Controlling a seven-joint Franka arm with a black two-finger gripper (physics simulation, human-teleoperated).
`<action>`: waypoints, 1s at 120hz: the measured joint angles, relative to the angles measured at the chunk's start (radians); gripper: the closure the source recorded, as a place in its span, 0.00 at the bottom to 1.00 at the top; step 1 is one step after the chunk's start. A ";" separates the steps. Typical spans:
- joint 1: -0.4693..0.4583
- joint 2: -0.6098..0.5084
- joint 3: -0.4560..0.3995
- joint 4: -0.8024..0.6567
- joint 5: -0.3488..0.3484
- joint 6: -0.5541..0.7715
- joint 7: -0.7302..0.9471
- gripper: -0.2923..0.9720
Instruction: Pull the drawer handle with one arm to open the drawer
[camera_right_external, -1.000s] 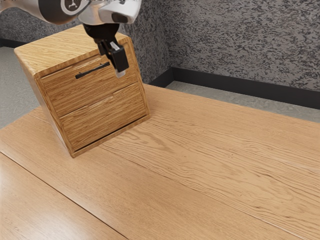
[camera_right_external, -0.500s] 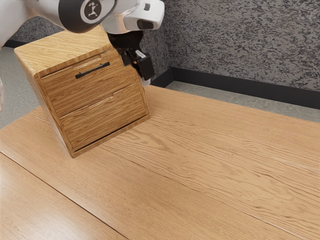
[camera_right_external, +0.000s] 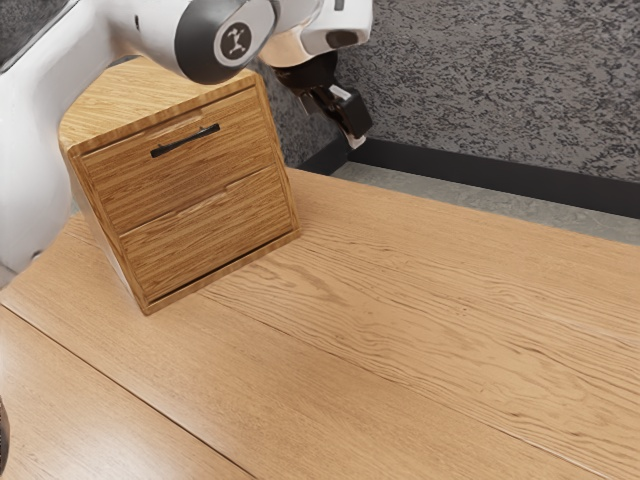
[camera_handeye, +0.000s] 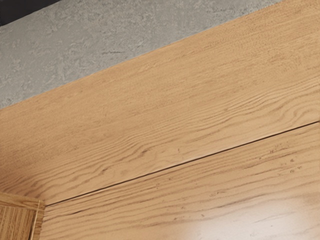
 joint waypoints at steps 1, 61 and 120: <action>0.000 0.002 -0.001 0.001 0.000 0.006 -0.001 0.23; 0.006 -0.027 0.125 0.002 0.232 0.000 -0.085 0.23; 0.007 -0.032 0.088 -0.028 0.454 -0.138 0.037 0.23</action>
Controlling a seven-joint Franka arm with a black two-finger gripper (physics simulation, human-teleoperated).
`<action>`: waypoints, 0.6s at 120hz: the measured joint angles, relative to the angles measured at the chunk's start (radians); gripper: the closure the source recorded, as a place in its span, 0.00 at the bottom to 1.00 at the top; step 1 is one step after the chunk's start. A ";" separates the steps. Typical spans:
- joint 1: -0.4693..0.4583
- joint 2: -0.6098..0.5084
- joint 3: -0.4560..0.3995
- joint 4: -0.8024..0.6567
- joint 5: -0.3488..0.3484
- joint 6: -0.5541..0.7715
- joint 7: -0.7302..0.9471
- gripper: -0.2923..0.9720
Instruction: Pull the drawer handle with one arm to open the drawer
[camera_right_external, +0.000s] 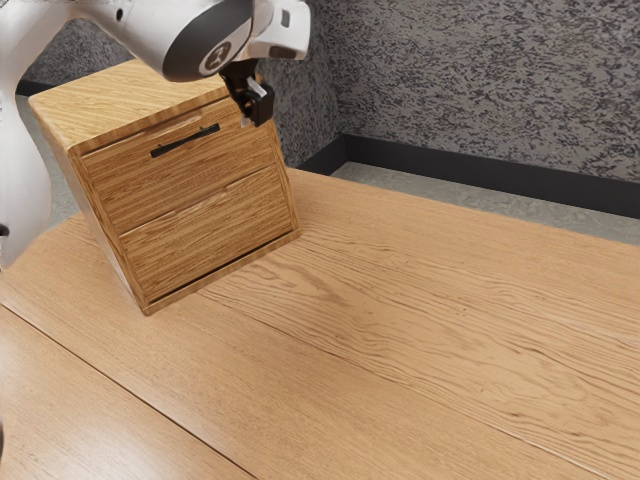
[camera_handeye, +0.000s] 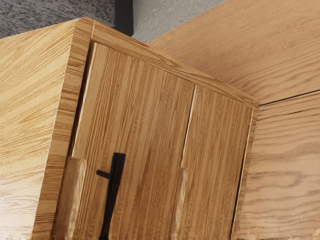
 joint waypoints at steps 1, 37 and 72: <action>0.001 0.002 0.000 -0.001 0.002 -0.002 0.005 0.23; 0.054 0.110 0.007 0.036 -0.070 0.085 0.173 0.23; 0.155 0.108 0.010 0.034 -0.131 0.111 0.286 0.24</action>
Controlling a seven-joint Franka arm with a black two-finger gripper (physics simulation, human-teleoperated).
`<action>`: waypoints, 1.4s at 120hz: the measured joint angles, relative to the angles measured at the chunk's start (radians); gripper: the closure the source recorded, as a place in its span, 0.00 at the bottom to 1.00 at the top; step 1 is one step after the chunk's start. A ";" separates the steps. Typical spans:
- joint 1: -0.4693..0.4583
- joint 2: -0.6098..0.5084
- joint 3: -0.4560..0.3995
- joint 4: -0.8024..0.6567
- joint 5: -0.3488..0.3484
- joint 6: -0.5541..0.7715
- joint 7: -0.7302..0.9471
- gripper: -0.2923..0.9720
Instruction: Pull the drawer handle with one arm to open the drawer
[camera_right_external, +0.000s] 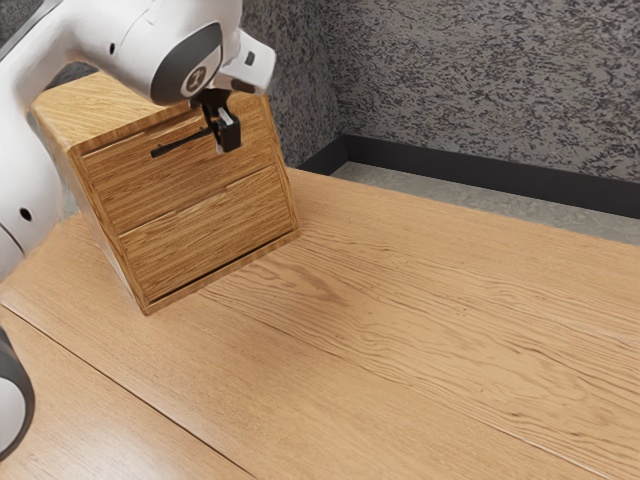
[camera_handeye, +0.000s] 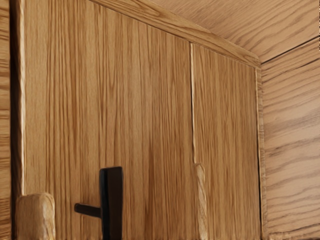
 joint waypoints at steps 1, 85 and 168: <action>0.001 0.000 0.000 0.000 -0.001 0.000 0.003 0.24; 0.062 0.005 0.009 -0.001 -0.090 -0.007 0.124 0.35; 0.067 0.006 0.022 -0.002 -0.130 -0.032 0.091 0.53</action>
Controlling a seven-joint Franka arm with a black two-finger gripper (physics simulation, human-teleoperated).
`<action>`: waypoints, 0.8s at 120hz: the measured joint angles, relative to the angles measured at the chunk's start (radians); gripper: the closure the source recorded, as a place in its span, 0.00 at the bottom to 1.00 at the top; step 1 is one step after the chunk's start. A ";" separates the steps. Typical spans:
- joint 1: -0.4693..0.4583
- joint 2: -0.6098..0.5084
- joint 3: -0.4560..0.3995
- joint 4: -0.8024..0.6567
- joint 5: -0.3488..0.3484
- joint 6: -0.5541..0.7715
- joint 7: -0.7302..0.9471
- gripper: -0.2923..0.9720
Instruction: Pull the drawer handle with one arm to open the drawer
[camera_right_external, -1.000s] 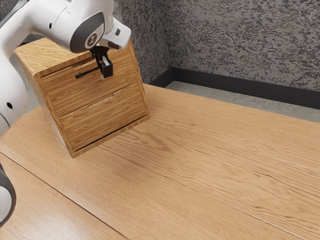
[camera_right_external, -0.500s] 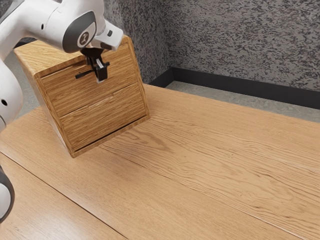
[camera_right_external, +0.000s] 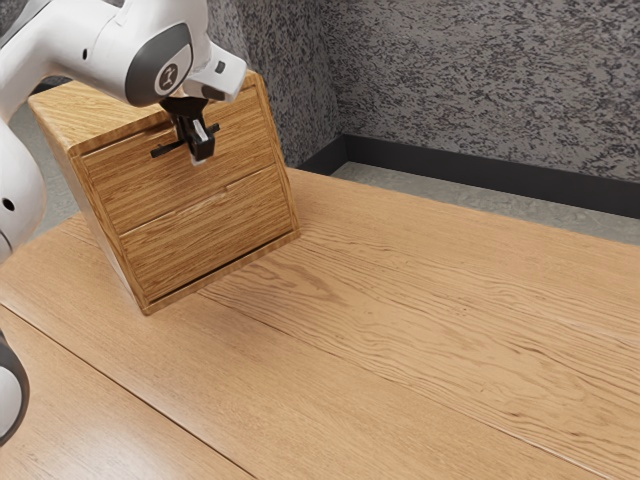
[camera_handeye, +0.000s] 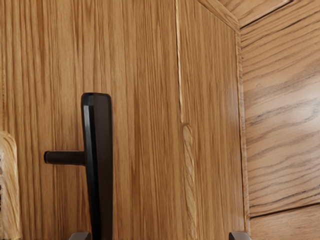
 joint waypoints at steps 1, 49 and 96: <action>0.000 0.000 0.000 0.000 0.000 0.000 0.000 0.53; 0.000 -0.003 0.010 0.001 0.001 0.002 -0.006 0.68; -0.002 -0.034 0.004 -0.013 -0.001 -0.021 -0.004 0.75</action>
